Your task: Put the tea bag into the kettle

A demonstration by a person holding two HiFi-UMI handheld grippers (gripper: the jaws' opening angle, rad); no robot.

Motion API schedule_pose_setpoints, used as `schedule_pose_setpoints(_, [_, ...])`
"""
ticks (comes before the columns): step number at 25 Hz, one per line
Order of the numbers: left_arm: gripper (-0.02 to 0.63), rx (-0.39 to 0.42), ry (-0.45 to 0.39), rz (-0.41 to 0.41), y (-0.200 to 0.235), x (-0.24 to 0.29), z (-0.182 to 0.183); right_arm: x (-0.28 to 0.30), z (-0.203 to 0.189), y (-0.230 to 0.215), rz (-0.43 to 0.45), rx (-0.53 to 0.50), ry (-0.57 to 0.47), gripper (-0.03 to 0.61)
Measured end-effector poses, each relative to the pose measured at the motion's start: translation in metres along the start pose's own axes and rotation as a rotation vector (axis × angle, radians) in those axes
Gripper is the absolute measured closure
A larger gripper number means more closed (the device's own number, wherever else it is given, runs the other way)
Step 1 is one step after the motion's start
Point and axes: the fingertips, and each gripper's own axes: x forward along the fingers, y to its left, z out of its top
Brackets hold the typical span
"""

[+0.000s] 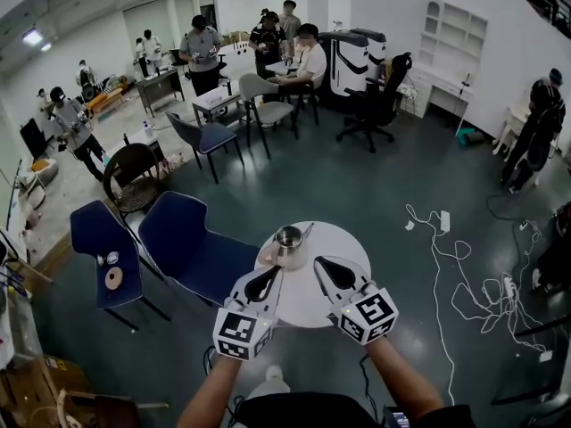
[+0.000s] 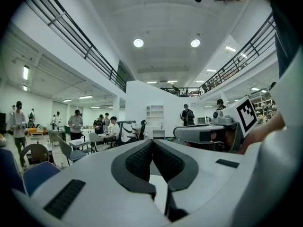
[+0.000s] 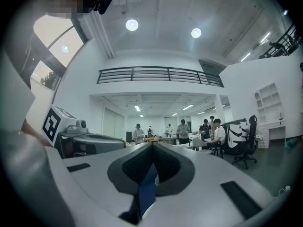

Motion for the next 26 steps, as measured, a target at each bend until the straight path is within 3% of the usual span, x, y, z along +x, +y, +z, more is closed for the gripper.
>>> schedule_pose_setpoints(26, [0.598, -0.024, -0.003, -0.025, -0.101, -0.068, -0.006, -0.100, 0.004, 0.058, 0.014, -0.008, -0.010, 0.560])
